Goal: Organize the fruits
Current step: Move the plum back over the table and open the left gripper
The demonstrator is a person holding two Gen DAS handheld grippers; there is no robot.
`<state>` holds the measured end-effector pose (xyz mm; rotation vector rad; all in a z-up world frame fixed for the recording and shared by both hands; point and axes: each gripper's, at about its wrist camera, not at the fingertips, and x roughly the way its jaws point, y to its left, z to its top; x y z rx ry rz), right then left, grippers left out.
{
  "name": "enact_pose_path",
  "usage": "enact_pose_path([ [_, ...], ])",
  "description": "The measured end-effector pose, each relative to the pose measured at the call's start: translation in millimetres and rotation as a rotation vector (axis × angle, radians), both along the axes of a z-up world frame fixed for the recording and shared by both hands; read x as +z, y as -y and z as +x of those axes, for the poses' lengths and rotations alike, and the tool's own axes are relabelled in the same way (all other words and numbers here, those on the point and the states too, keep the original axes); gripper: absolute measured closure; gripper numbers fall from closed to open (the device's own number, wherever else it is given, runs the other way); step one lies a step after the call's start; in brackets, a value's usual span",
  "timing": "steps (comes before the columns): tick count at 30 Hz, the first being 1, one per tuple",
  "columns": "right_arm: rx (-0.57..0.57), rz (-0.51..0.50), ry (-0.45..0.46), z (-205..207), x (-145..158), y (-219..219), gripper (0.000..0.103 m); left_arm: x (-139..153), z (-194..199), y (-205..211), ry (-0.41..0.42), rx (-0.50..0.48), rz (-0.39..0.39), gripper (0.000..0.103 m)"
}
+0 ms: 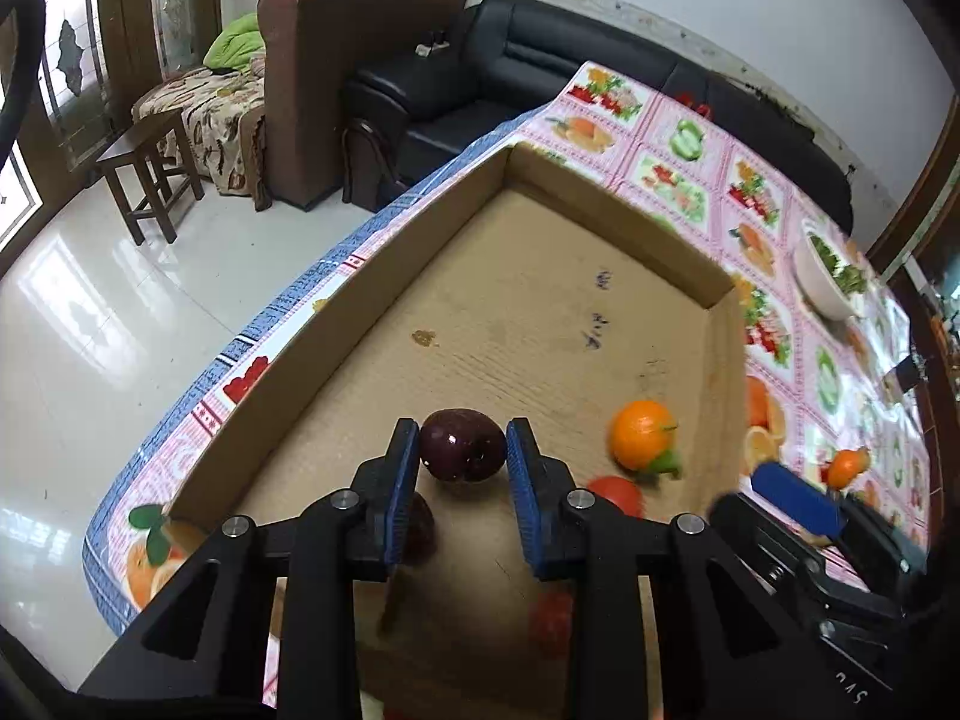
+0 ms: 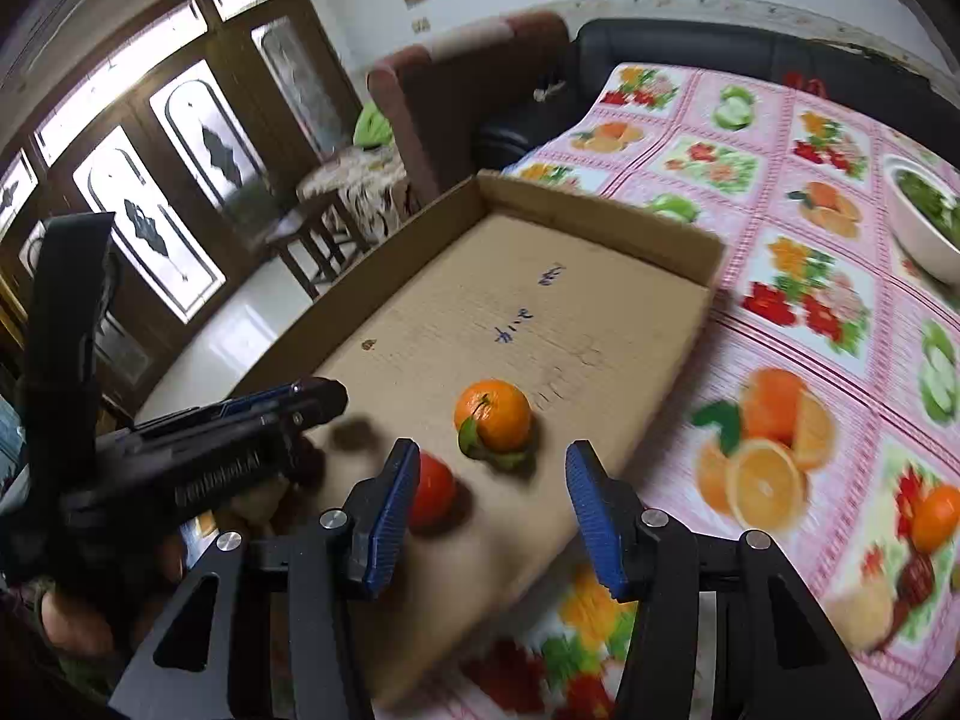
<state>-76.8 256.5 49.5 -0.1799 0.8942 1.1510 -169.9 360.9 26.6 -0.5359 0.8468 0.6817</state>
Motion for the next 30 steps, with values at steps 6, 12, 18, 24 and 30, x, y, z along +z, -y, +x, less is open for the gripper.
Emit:
enact_pose_path([
  [6, -0.098, 0.057, -0.041, 3, -1, 76, 0.051, 20, -1, 33, 0.072, -0.061, -0.014, 0.076],
  [12, -0.268, 0.084, -0.051, 15, -14, 163, 0.05, 25, 20, 85, 0.089, -0.192, -0.023, 0.076],
  [18, -0.406, 0.064, -0.072, 33, -27, 228, 0.049, 17, 40, 132, 0.068, -0.297, -0.058, 0.076],
  [24, -0.486, 0.066, -0.077, 44, -32, 269, 0.049, 9, 50, 167, 0.046, -0.37, -0.069, 0.076],
  [30, -0.511, 0.069, -0.072, 47, -34, 285, 0.049, 4, 58, 189, 0.031, -0.419, -0.069, 0.076],
])
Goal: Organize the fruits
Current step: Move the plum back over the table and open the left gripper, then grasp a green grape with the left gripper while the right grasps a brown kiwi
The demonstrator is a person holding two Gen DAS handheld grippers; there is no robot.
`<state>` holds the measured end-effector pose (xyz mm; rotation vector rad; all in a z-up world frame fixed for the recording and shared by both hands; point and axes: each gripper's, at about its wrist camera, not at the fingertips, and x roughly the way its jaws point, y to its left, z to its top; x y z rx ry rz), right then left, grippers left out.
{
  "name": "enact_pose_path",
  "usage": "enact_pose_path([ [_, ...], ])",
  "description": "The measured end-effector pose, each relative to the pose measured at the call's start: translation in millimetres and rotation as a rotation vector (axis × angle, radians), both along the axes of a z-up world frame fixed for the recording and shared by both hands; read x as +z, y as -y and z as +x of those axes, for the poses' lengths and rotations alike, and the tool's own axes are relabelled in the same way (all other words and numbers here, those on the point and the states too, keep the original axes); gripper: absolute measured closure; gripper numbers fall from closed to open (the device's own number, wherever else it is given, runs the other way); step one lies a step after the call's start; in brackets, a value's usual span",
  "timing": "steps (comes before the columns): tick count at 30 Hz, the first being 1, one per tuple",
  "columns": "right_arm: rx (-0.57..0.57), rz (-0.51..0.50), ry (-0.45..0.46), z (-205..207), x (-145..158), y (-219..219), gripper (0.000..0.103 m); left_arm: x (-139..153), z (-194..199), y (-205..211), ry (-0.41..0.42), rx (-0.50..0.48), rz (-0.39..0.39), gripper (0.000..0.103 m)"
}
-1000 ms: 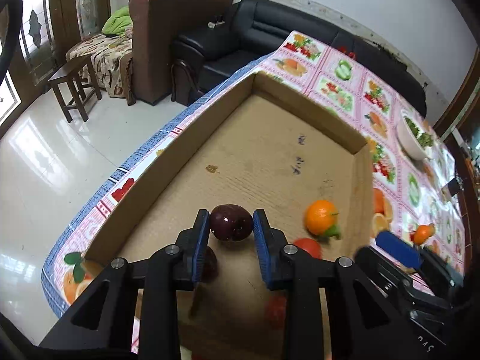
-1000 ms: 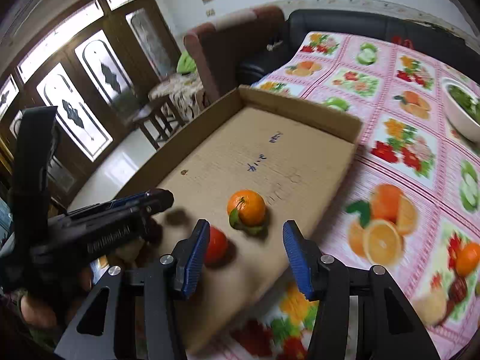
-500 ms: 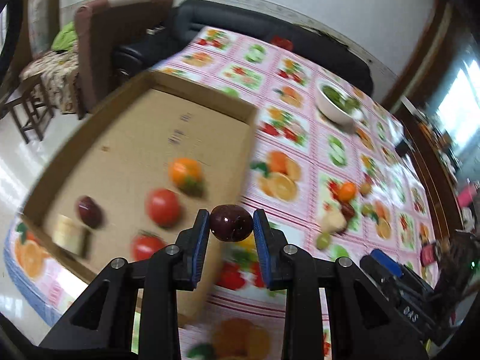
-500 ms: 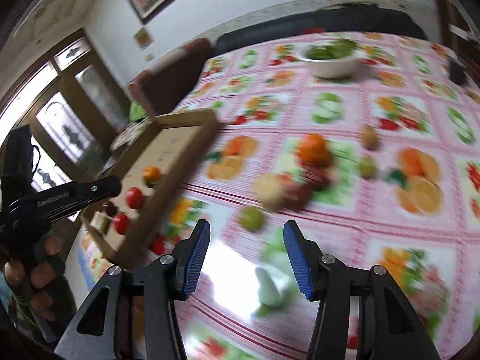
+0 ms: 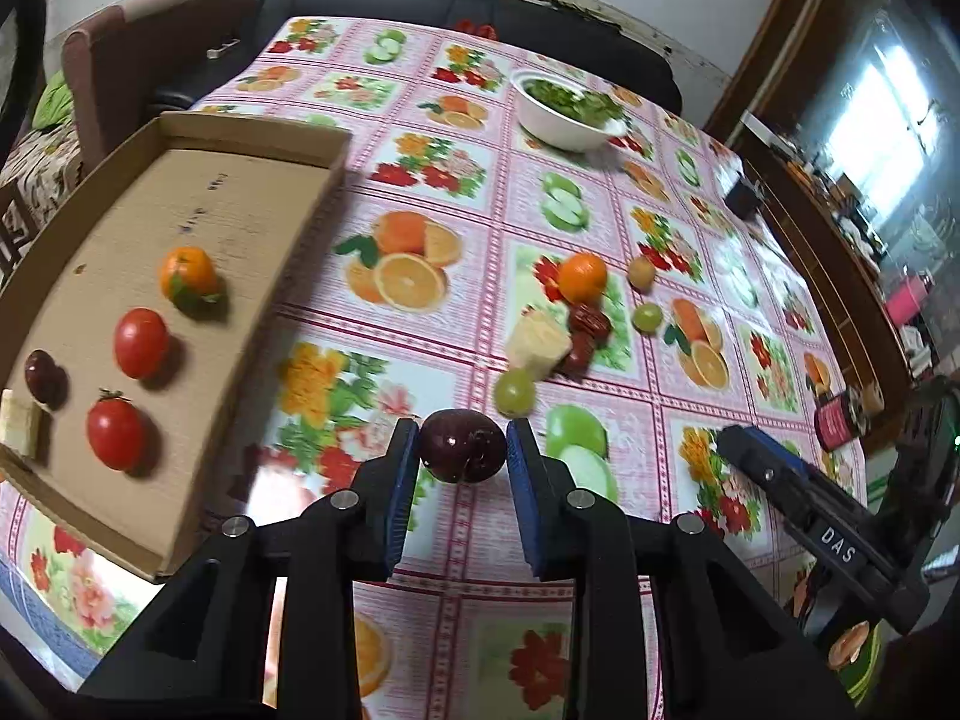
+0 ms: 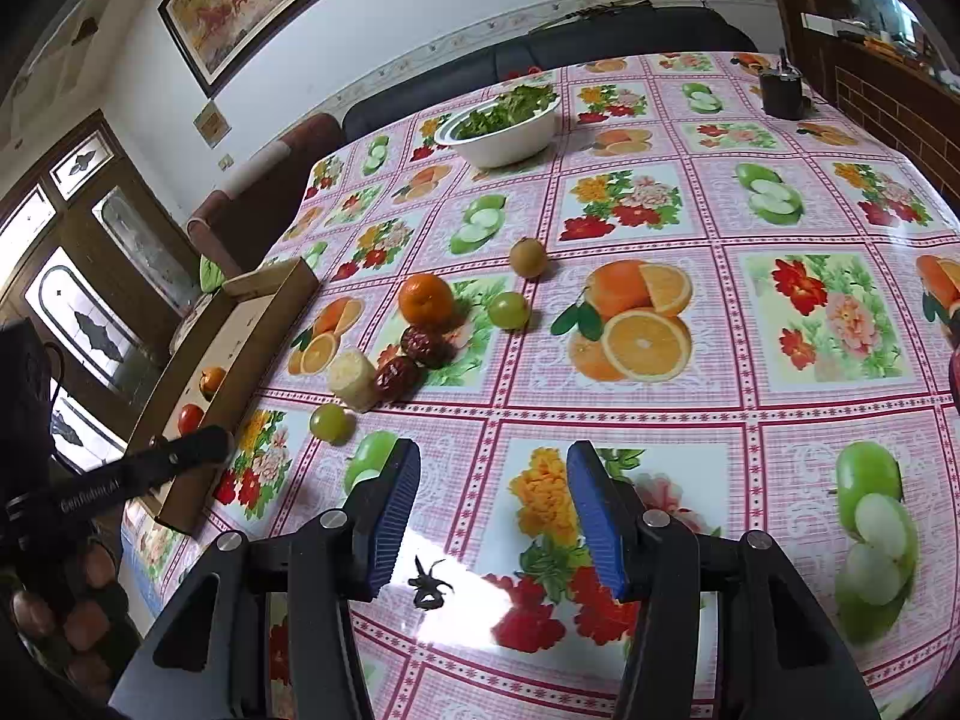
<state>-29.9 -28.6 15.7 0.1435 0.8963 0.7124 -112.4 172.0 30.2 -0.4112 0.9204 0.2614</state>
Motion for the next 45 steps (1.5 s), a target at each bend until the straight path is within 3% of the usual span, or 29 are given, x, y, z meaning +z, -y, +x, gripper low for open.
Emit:
enact_pose_path([
  [24, 0.0, -0.032, 0.006, 48, 2, -27, 0.05, -18, 29, 12, -0.024, -0.089, -0.056, 0.076],
  [25, -0.001, -0.033, 0.007, 51, 2, -28, 0.05, -19, 31, 13, -0.026, -0.092, -0.053, 0.075],
  [27, -0.002, -0.034, 0.01, 56, 4, -29, 0.05, -18, 32, 12, -0.018, -0.085, -0.034, 0.061],
  [29, -0.002, -0.033, 0.011, 59, 4, -30, 0.05, -16, 33, 11, -0.005, -0.085, -0.022, 0.057],
  [45, 0.012, -0.078, 0.003, 102, -8, -63, 0.052, -36, 58, 13, -0.05, -0.116, 0.021, 0.057],
])
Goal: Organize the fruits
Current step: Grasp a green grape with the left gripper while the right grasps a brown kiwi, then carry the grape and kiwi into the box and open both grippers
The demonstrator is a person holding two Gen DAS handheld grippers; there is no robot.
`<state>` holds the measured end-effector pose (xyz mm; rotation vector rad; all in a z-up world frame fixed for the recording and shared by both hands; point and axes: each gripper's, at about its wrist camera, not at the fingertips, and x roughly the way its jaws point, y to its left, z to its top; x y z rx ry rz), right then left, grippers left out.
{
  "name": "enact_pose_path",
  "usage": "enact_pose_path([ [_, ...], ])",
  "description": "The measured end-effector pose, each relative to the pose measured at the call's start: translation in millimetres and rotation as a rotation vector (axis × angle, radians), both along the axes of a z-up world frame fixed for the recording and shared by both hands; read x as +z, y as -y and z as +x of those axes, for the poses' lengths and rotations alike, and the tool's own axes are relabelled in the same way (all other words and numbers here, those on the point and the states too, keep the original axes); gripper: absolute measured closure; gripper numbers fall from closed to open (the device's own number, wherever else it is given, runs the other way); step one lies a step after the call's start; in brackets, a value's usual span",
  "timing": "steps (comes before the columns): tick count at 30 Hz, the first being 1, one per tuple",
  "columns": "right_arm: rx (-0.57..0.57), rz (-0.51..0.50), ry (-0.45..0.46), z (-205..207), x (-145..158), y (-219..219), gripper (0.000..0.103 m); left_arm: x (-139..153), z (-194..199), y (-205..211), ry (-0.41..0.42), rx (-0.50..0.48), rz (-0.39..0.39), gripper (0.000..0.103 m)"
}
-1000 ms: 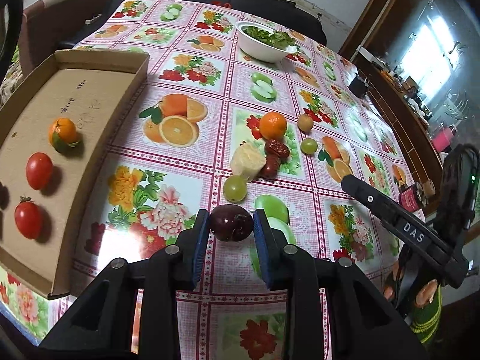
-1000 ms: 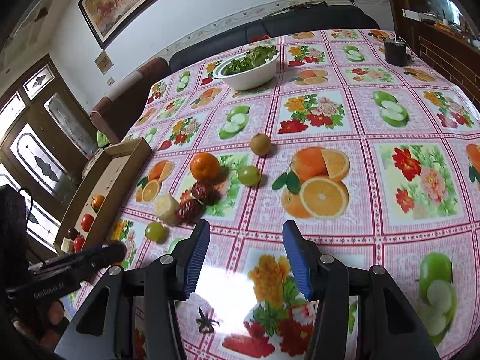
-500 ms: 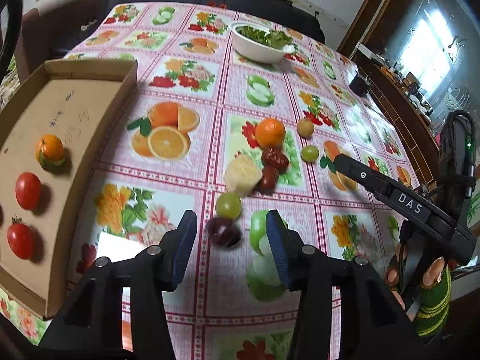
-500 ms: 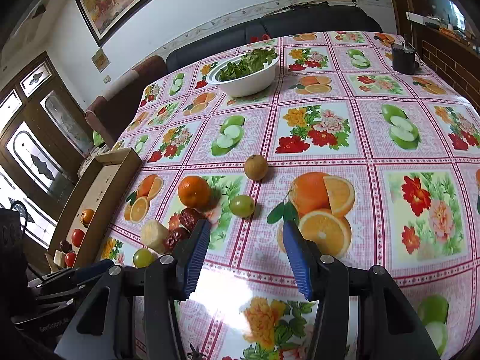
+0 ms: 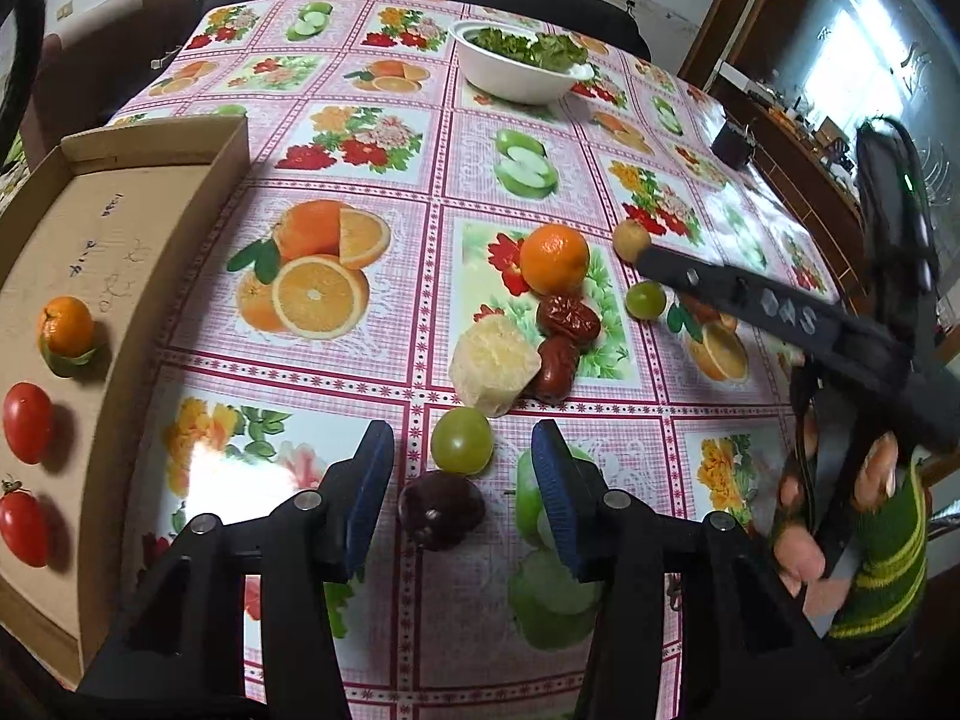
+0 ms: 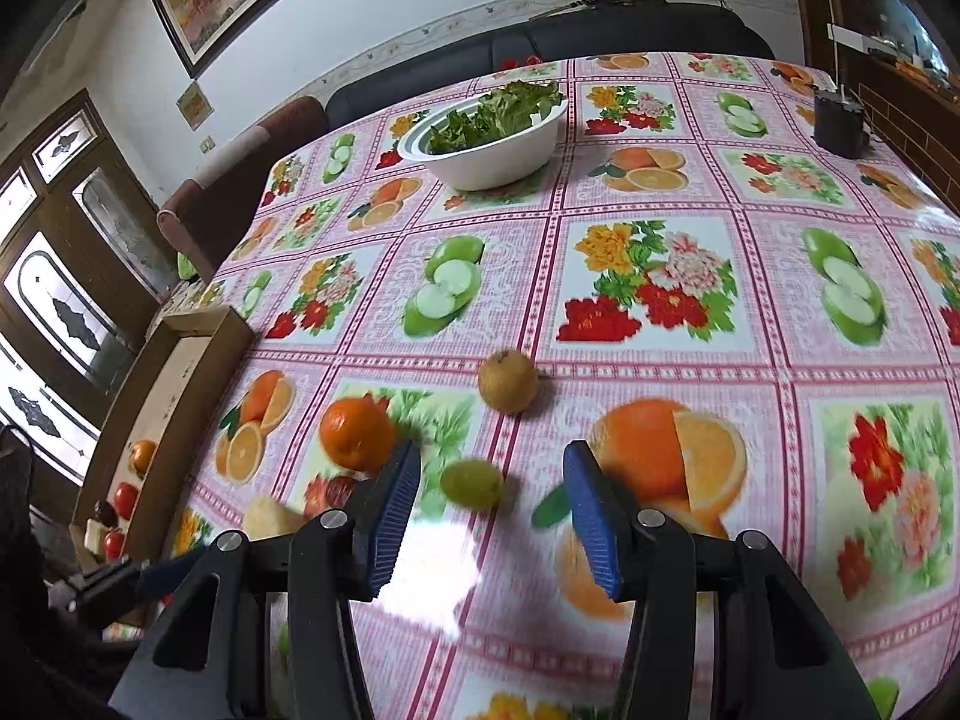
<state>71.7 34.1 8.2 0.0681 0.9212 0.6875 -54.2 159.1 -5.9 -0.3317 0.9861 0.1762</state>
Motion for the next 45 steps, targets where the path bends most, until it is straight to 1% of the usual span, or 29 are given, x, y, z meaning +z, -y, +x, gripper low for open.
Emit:
enact_pose_path([
  [2, -0.002, -0.008, 0.0, 6, -1, -5, 0.057, -4, 1, 0, -0.009, -0.002, -0.004, 0.057],
  [3, 0.0, -0.017, 0.001, 11, -2, -10, 0.057, -6, 2, 0, -0.011, 0.005, 0.006, 0.057],
  [5, 0.002, -0.028, 0.001, 16, -4, -16, 0.063, -6, 2, 1, -0.005, 0.003, 0.017, 0.057],
  [6, 0.006, -0.04, -0.002, 19, -7, -20, 0.063, -6, 2, 2, -0.006, 0.0, 0.023, 0.057],
  [7, 0.009, -0.049, -0.005, 21, -9, -24, 0.067, -6, 3, 3, -0.007, 0.001, 0.029, 0.058],
  [9, 0.008, -0.072, 0.021, 21, -10, -28, 0.077, -6, 3, 3, -0.009, 0.013, 0.065, 0.072],
  [10, 0.009, -0.068, 0.017, 21, -10, -28, 0.078, -5, 2, 3, -0.008, 0.013, 0.063, 0.072],
  [12, 0.006, -0.044, 0.008, 19, -8, -24, 0.079, -3, 0, 0, -0.004, 0.015, 0.053, 0.076],
  [14, 0.004, -0.029, 0.012, 13, -4, -21, 0.079, 0, -2, 1, -0.004, 0.024, 0.068, 0.085],
  [15, 0.005, -0.015, 0.013, 8, -1, -19, 0.079, 3, -5, 1, -0.001, 0.032, 0.081, 0.085],
  [17, 0.008, 0.011, 0.016, -2, 5, -14, 0.079, 6, -9, 0, 0.006, 0.039, 0.077, 0.085],
  [20, 0.016, 0.042, 0.019, -18, 13, -9, 0.079, 12, -18, 1, 0.016, 0.056, 0.099, 0.085],
  [27, 0.067, 0.097, 0.018, -58, 28, -9, 0.079, 23, -41, -6, 0.042, 0.09, 0.105, 0.085],
  [32, 0.104, 0.106, 0.02, -80, 32, -17, 0.079, 29, -54, -16, 0.053, 0.121, 0.105, 0.085],
  [37, 0.131, 0.106, 0.011, -93, 31, -28, 0.079, 34, -68, -29, 0.064, 0.156, 0.112, 0.085],
  [45, 0.199, 0.107, 0.002, -112, 33, -58, 0.079, 41, -89, -62, 0.078, 0.233, 0.114, 0.084],
])
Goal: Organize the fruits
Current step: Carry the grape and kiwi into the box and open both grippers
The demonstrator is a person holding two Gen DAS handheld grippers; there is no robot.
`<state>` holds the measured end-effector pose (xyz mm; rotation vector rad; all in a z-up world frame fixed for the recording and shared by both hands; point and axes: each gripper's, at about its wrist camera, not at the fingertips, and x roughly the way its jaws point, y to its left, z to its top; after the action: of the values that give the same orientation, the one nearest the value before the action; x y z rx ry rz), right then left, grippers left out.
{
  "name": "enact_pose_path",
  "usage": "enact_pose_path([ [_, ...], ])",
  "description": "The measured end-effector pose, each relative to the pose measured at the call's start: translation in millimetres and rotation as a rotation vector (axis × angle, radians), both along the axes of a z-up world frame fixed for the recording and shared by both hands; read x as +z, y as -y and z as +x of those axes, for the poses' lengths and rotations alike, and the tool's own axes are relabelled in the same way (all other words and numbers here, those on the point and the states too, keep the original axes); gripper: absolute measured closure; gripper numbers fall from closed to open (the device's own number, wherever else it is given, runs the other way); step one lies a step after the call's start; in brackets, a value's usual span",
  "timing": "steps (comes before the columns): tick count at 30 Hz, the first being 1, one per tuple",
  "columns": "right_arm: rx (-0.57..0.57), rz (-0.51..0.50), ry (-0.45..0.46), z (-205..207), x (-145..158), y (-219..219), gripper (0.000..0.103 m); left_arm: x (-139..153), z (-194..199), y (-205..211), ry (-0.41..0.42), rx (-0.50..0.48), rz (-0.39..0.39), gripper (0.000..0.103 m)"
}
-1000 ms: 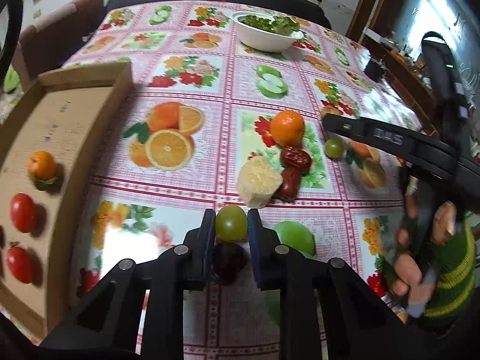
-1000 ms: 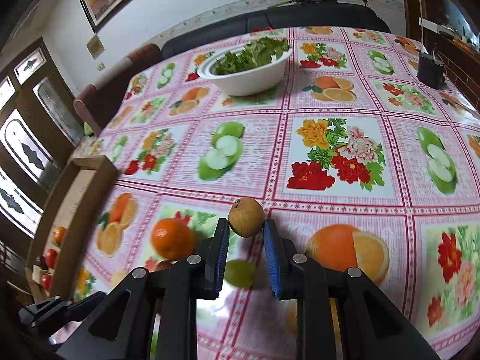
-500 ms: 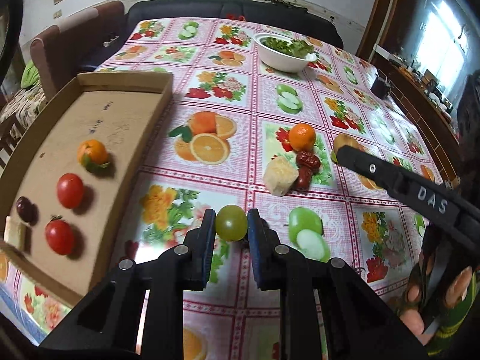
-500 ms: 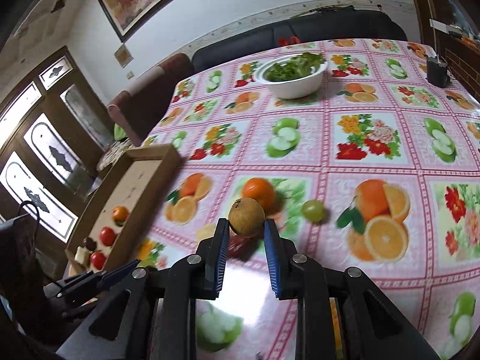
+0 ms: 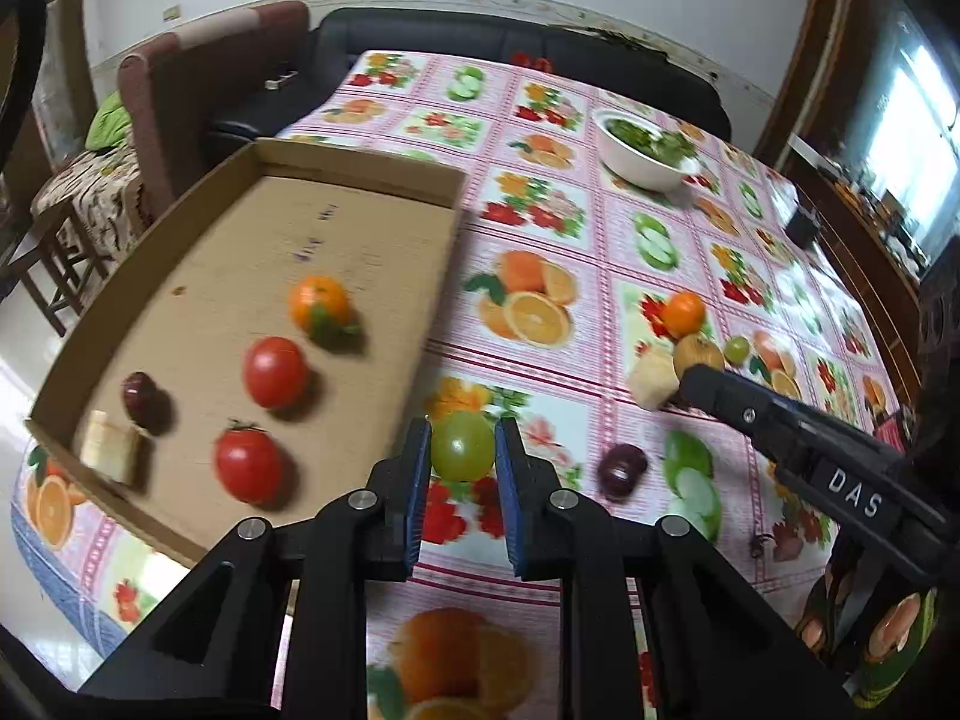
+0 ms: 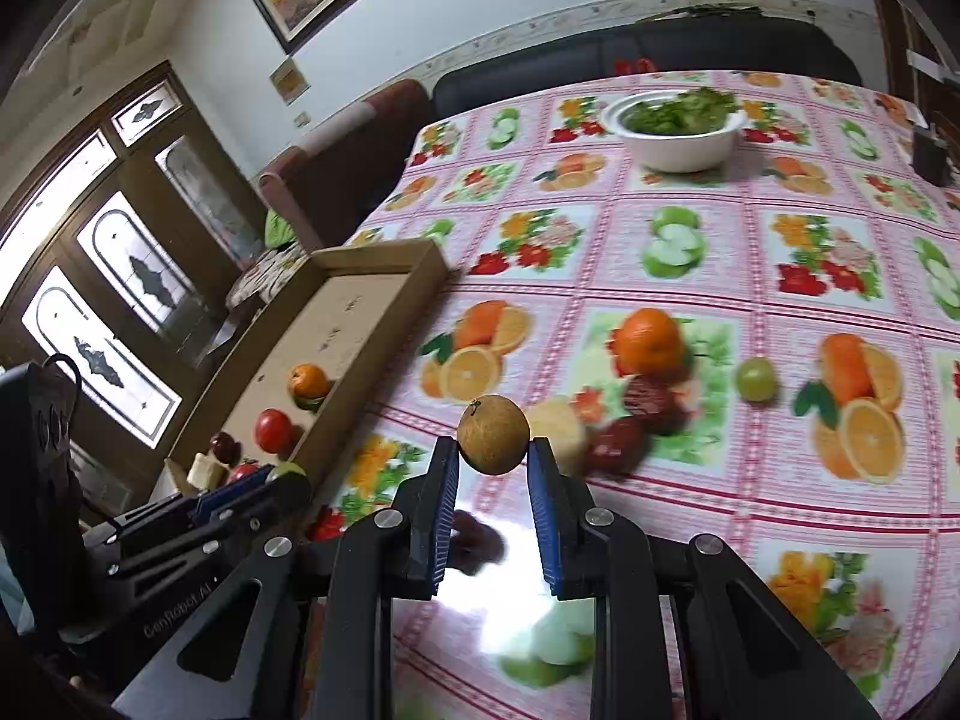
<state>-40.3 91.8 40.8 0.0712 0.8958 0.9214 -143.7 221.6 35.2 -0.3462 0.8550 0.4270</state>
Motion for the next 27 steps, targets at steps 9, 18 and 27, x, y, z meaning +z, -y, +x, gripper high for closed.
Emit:
enact_pose_path([
  [9, 0.081, -0.004, 0.013, -13, 5, -48, 0.079, 7, -19, -50, 0.022, 0.1, 0.01, 0.084],
  [18, 0.166, -0.01, 0.032, -21, 13, -113, 0.08, 6, -34, -108, 0.028, 0.212, 0.0, 0.084],
  [27, 0.198, -0.037, 0.024, -12, 6, -171, 0.08, -6, -26, -140, 0.004, 0.252, -0.021, 0.084],
])
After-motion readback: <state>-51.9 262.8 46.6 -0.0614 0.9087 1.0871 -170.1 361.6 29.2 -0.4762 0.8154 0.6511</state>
